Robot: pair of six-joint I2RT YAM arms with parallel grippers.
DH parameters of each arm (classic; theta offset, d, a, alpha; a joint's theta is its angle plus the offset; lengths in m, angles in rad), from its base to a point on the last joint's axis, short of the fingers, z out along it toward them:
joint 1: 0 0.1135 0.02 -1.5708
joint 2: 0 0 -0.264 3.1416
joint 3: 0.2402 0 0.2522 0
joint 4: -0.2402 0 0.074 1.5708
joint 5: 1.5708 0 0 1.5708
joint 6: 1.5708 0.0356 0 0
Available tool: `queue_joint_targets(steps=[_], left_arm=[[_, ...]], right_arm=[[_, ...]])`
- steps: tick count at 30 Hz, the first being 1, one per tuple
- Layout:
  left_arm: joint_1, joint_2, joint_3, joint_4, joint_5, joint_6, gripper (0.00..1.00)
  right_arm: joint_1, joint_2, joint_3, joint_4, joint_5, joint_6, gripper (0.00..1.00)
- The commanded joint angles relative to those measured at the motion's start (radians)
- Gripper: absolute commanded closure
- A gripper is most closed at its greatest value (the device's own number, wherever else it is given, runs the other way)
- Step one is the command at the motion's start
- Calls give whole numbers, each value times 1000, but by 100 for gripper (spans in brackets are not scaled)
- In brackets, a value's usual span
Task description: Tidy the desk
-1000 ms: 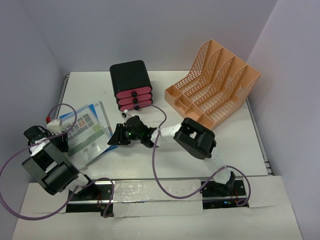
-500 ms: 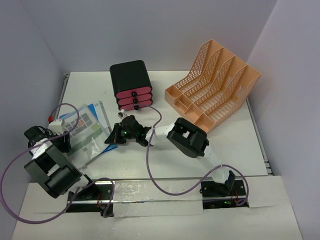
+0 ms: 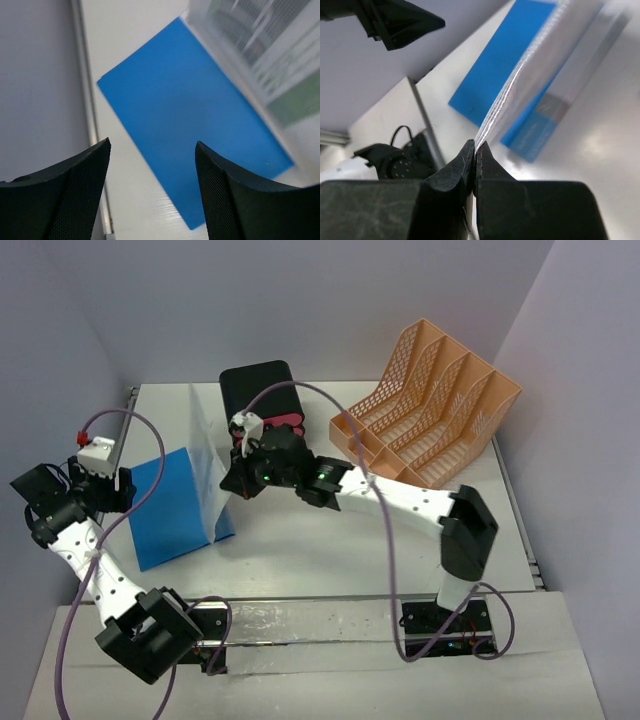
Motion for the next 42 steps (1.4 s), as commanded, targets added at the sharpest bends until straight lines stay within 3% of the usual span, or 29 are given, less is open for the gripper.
queue_joint_targets(steps=[1, 3, 7, 11, 15, 21, 30, 42], left_arm=[[-69, 9, 116, -99, 140, -50, 25], [-132, 14, 151, -70, 86, -114, 25], [-390, 41, 221, -12, -90, -209, 25], [-599, 99, 389, -87, -149, -214, 24], [-767, 104, 484, -178, -149, -94, 19], [-961, 14, 393, -199, -132, 193, 5], [-1146, 61, 389, -323, -111, 430, 2], [-1274, 191, 366, -501, -47, 512, 4]], right_arm=[[0, -144, 8, -179, 47, -258, 100], [-1, -193, -5, -216, 56, -296, 100], [-2, -288, -49, -278, 143, -366, 100], [-9, -380, -86, -343, 103, -422, 100], [-7, -453, -121, -407, 18, -468, 100], [-8, -533, -202, -456, -75, -547, 100], [-7, -484, -215, -489, -200, -604, 100], [-7, -522, -259, -458, -208, -655, 100]])
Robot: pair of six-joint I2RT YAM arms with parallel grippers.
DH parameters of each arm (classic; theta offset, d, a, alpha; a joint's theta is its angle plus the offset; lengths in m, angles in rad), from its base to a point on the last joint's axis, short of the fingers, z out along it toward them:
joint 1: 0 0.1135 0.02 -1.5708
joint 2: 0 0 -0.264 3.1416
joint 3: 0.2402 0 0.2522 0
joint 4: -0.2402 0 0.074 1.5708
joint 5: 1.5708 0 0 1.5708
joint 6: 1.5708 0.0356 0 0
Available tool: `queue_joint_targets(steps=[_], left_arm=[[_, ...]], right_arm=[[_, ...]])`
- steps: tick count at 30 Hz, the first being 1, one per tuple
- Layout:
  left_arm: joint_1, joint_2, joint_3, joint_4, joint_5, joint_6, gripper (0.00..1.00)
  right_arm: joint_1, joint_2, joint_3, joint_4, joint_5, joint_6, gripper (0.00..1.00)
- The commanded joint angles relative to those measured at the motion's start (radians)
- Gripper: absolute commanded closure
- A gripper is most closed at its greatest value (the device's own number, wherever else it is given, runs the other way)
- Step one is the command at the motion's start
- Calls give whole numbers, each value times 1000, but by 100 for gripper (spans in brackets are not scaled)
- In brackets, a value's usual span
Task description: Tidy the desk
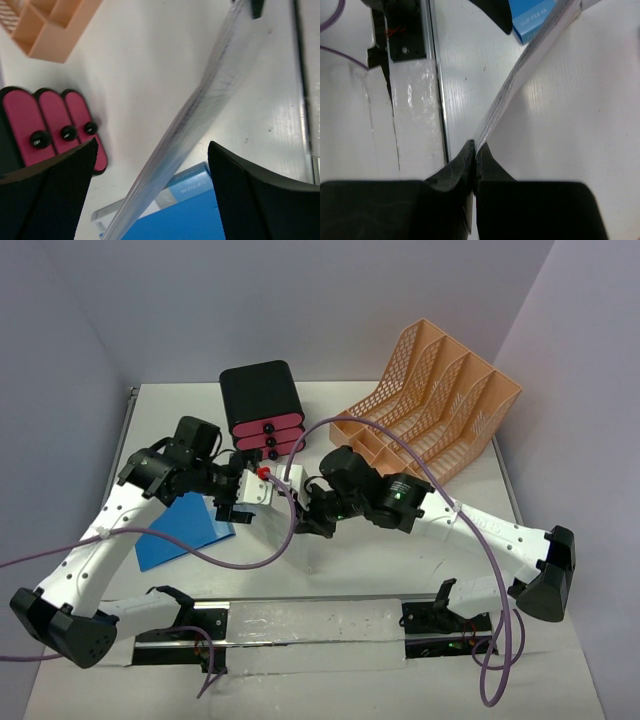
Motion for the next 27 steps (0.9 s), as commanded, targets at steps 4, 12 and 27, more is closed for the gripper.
queue_joint_targets(steps=[4, 12, 27], left_arm=[[-118, 49, -45, -18, 19, -56, 26], [-175, 23, -122, 108, -76, -216, 97], [-175, -62, -110, 549, -423, -826, 100]], right_arm=[[-4, -59, -8, 91, 5, -60, 100], [-8, -124, -59, 150, 40, -76, 100], [-201, -379, -191, 398, 647, 545, 10]])
